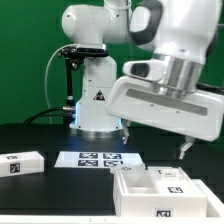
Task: Assemble cabinet
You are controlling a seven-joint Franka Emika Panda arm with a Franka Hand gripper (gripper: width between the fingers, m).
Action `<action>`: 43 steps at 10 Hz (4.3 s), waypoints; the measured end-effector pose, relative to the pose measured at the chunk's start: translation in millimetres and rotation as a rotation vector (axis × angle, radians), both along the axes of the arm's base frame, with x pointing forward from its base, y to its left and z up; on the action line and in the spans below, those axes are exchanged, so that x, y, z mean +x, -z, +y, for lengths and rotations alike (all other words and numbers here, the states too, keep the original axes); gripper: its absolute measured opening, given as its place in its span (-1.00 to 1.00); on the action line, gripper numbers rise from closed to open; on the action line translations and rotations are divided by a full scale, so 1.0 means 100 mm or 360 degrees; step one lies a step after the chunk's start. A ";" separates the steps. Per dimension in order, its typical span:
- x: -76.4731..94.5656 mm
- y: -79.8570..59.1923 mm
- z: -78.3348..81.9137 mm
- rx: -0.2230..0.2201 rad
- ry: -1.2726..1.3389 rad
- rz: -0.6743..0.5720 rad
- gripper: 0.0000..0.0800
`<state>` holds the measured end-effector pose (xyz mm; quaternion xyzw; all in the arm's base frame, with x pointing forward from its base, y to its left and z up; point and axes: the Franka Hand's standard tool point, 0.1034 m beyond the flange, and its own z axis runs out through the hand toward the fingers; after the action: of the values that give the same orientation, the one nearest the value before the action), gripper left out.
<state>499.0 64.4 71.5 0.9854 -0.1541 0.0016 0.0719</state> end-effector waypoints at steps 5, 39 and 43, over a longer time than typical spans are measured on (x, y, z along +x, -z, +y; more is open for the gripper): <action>0.07 -0.03 0.15 0.0095 0.0584 -0.0048 0.99; -0.39 0.06 -0.14 0.0110 -0.1120 -0.0201 -0.84; -0.40 0.09 -0.06 0.0042 -0.1682 -0.0125 -0.84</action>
Offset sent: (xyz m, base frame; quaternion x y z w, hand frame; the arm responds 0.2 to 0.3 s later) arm 0.0550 -0.0159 0.0317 -0.1259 0.0547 0.1359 0.9812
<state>458.8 58.2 62.4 0.9287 0.3610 0.0727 0.0432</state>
